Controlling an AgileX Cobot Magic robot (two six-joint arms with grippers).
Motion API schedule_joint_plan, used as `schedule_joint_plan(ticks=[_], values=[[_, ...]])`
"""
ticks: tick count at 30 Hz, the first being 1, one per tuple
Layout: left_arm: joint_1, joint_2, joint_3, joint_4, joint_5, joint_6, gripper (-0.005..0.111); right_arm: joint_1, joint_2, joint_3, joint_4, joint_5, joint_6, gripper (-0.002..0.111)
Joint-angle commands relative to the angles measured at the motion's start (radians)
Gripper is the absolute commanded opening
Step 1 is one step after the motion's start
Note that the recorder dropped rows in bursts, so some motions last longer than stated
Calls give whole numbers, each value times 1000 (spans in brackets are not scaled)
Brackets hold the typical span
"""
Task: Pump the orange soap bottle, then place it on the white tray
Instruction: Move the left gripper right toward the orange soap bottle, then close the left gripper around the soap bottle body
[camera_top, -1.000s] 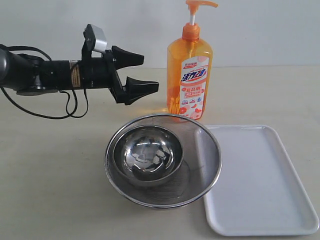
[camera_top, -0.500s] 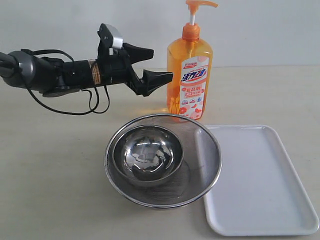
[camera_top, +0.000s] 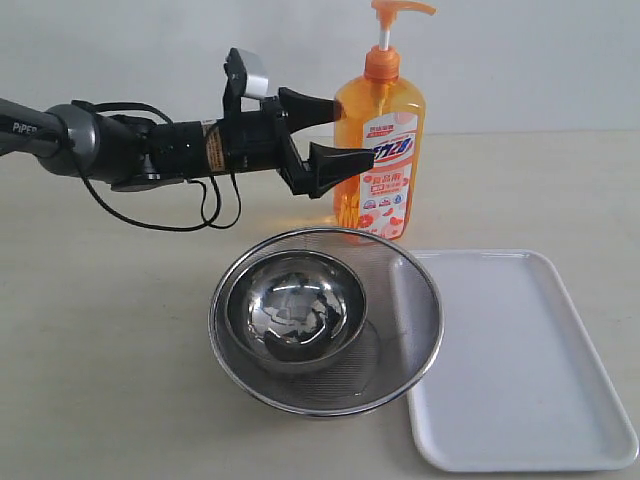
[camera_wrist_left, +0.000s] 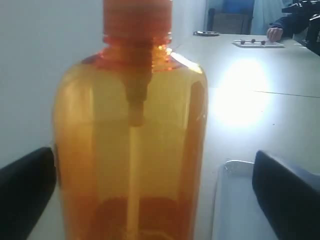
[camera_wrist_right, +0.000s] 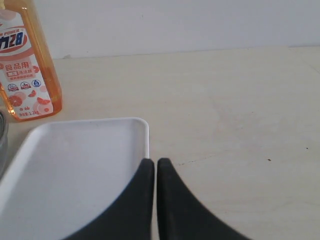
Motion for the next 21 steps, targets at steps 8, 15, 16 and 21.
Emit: schedule_joint_plan(ticks=[8, 15, 16, 21], values=[[-73, 31, -62, -58, 60, 8, 102, -2, -5, 0, -1, -5, 0, 0], [-101, 80, -160, -69, 126, -22, 102, -2, -5, 0, -5, -6, 0, 0], [-103, 85, -171, -69, 130, -34, 102, -2, -5, 0, -5, -6, 0, 0], [-111, 120, -201, -77, 127, -47, 102, -2, -5, 0, -5, -6, 0, 0]])
